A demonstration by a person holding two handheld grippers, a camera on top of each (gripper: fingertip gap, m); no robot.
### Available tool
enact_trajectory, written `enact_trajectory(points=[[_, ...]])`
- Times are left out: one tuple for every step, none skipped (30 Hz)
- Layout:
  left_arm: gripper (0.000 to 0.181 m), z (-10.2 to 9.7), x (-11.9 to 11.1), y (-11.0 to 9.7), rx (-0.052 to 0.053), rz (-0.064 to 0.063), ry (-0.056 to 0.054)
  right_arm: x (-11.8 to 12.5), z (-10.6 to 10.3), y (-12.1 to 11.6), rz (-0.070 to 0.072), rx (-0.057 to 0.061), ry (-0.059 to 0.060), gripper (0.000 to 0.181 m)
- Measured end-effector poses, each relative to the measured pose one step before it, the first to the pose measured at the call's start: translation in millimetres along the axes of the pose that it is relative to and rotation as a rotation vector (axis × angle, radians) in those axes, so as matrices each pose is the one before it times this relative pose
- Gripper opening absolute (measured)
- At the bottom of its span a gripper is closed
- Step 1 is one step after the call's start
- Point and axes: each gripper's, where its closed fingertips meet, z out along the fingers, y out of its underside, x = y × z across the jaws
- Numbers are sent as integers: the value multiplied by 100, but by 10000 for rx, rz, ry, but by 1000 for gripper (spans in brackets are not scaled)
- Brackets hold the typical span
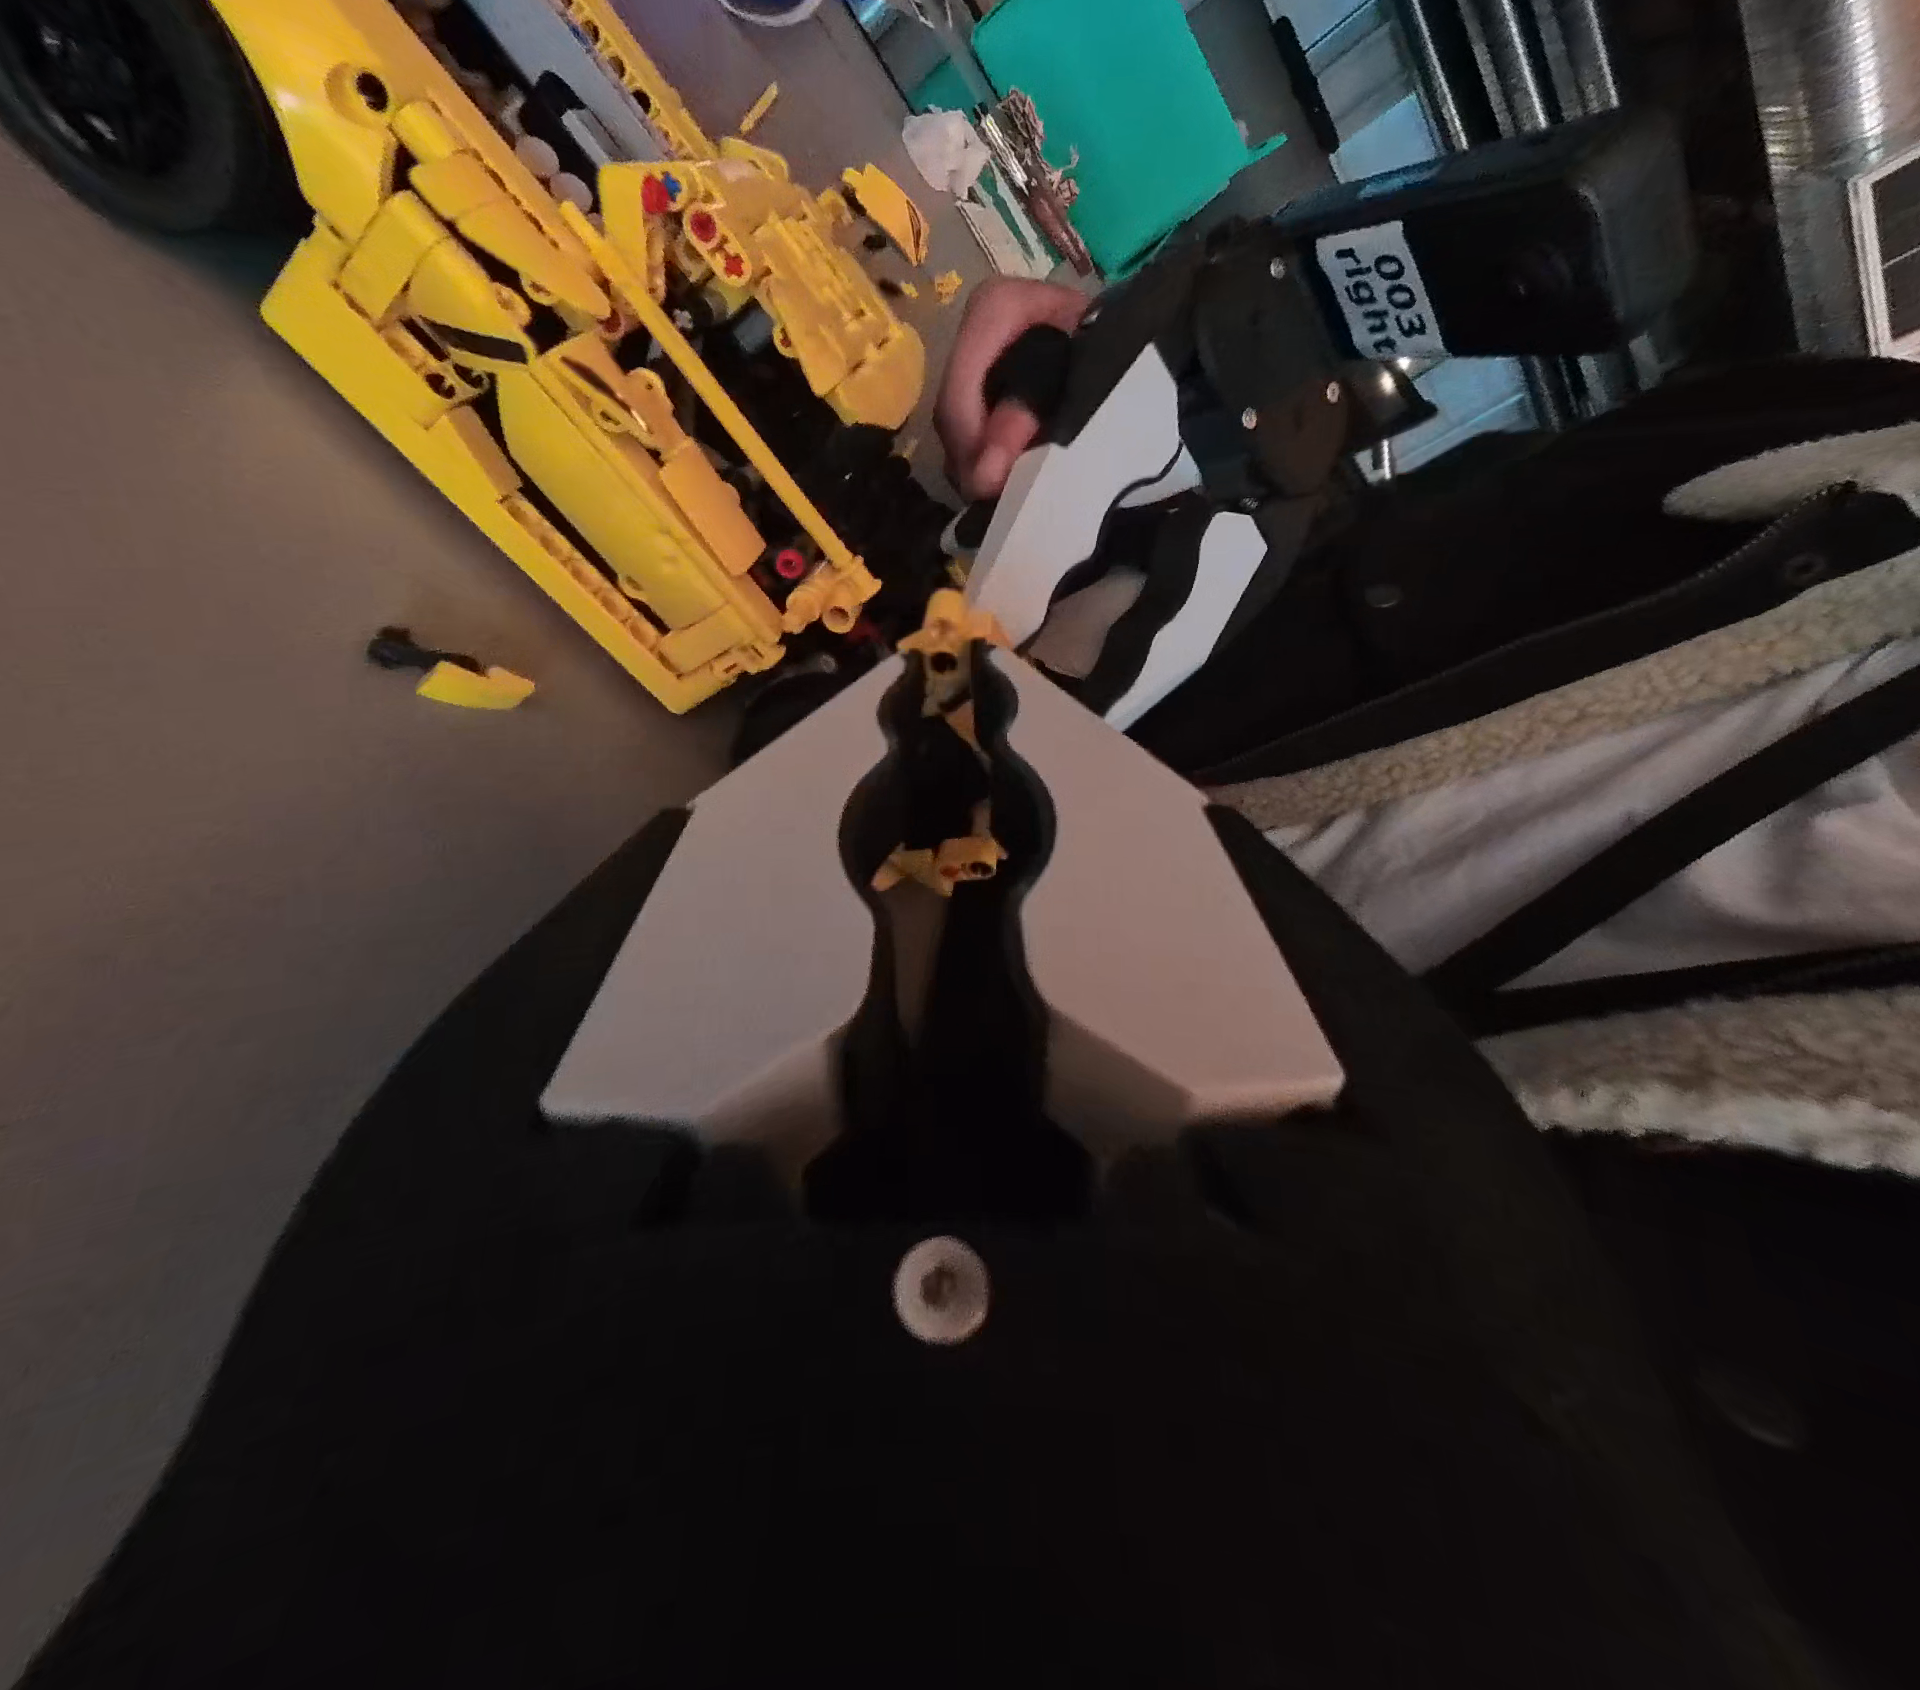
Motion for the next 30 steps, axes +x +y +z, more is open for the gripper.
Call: enact_trajectory(points=[[19, 58, 157, 659, -370, 10, 4, -75, 66, 0, -34, 26, 0, 26], [27, 2, 76, 742, -353, 57, -71, -10, -20, 14, 18, 58, -8, 25], [28, 32, 185, 780, -299, 175, -35, 39, -75, 26, 37, 49, -31, 25], [28, 154, 179, 775, -309, 146, -17, 3, -48, 5, 71, 50, -82, 24], [28, 291, 74, 576, -272, 24, -44, -14, -8, -33, 76, 70, -87, 24], [28, 409, 143, 300, -174, -13, 35, -10, 31, -73, 41, 69, -42, 23], [28, 472, 228, 27, -58, 32, 69, -22, 50, -58, 6, 40, -5, 23], [24, 473, 195, -36, -28, 103, 14, -12, 34, -51, -6, 31, 16, 23], [9, 401, 193, 74, -103, 176, -26, -16, -6, 17, -13, 0, 6, 23], [4, 182, 160, 67, -93, 222, -60, -61, -89, 106, -107, -35, 3, 23], [3, -49, 127, 65, -64, 252, -84, -62, -96, 108, -146, -47, 57, 25], [3, -134, 93, 145, -91, 258, -78, -65, -37, 264, -135, -219, 51, 27], [3, -137, 59, 151, -93, 132, -6, -106, 10, 226, -120, -236, 13, 29], [3, -139, 28, 112, -87, -3, 52, -134, 40, 23, -123, -79, 22, 31], [3, -134, 15, 68, -70, -2, 49, -112, 74, 6, -147, -69, 49, 35], [3, -121, 20, 13, -54, 41, 44, -82, 40, -46, -214, -89, 115, 38], [2, -87, 31, -34, -26, 12, 59, -93, 55, -100, -247, -151, 156, 42], [2, 10, 35, -20, -58, -35, 68, -120, 55, -281, -121, -81, 84, 46], [2, 98, 70, 18, -81, -22, 59, -161, 81, -411, 57, -16, -47, 46], [2, 119, 63, 51, -90, 56, 18, -84, 134, -145, 95, -193, -32, 43], [2, 49, 82, 37, -86, 91, 7, 148, 174, 341, -96, -420, 119, 36], [2, -27, 7, 58, -80, 90, -19, 75, 267, 691, -236, -523, 90, 28], [2, -24, -46, 8, -38, 108, -55, -103, -68, -20, -91, -63, 17, 20], [2, -52, -46, -25, -8, 69, -30, -168, -29, 146, -49, -159, -59, 14], [2, -88, -83, 82, -67, 23, -23, -16, -10, 82, -43, -99, 22, 14], [2, -143, -67, 41, -27, 40, -14, -43, 2, 33, -97, -73, 27, 15], [3, -187, -82, 79, -51, 59, -39, 72, 18, 37, -58, -56, 114, 15], [3, -228, -116, 115, -64, 32, -76, 91, -2, 27, -26, -11, 120, 16], [3, -236, -92, 132, -64, 39, -85, -20, -28, -20, 73, 52, 1, 16], [3, -145, -48, 170, -57, 85, -58, 2, 58, 26, 217, 30, -54, 16]])
